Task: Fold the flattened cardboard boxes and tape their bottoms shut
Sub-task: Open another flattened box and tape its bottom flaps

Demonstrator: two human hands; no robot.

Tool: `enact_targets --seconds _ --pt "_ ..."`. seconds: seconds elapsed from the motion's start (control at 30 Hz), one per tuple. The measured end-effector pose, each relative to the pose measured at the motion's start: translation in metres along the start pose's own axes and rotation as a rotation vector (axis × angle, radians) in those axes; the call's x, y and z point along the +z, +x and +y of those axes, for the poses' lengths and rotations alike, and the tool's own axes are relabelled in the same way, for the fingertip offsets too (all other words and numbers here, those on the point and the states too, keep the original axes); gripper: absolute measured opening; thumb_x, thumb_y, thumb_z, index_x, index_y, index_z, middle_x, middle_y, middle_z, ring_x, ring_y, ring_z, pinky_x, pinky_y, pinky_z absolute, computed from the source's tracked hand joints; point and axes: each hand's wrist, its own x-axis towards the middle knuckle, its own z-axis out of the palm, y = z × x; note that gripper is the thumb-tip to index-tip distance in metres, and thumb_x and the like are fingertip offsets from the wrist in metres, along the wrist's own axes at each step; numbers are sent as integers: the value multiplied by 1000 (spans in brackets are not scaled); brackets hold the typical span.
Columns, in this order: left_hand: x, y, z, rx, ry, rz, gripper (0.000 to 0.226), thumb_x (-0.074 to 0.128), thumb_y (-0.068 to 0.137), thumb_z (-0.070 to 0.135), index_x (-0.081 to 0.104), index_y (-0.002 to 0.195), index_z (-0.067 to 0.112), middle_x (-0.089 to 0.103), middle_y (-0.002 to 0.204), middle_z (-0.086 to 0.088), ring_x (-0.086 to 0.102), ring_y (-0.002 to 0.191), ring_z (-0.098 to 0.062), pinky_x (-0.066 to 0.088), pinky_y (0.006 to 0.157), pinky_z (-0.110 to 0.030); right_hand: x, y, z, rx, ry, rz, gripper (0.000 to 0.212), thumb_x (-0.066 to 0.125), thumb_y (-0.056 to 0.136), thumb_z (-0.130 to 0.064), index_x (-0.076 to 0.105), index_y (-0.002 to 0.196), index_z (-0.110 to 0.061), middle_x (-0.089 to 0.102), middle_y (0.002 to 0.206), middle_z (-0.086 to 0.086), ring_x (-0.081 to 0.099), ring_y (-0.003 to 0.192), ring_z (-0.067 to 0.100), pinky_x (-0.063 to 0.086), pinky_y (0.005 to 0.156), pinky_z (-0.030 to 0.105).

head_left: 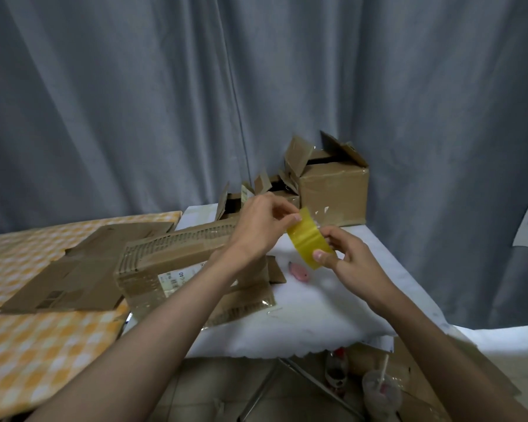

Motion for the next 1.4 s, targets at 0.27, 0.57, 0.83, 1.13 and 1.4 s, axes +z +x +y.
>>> enact_targets --seconds 0.27,0.57,0.83,1.13,1.4 --pt "-3 -7 2 -148 -36 -52 14 70 90 8 69 79 16 61 67 12 54 61 1 38 54 -4 -2 -10 -27 137 160 -128 12 59 99 -20 65 107 -13 72 81 -1 67 76 3 49 69 15" --pt "-8 -18 -18 -355 -279 -140 13 56 99 7 62 88 10 65 82 -6 62 71 -14 59 72 -31 -1 -9 -38 274 177 -118 30 59 97 -39 67 92 -10 68 65 -1 62 58 4 43 60 16" --pt "-29 -12 -22 -388 -389 -192 15 69 93 24 62 92 11 63 76 -4 62 69 -11 53 74 -29 4 -14 -42 294 230 -113 59 54 94 -59 72 98 -3 75 83 18 73 77 28 53 79 30" --pt "-53 23 -36 -415 -369 -212 14 63 95 7 61 81 7 61 75 -8 59 67 -14 52 56 -18 10 -15 -58 346 435 -184 23 52 98 -25 67 98 -8 74 82 16 69 73 25 55 79 35" --pt "-48 71 -79 -397 -145 -7 10 63 95 4 59 86 7 62 78 -1 57 67 -5 45 49 -10 20 -18 -55 417 398 -219 31 52 101 -27 67 101 0 71 67 12 66 59 18 53 55 20"
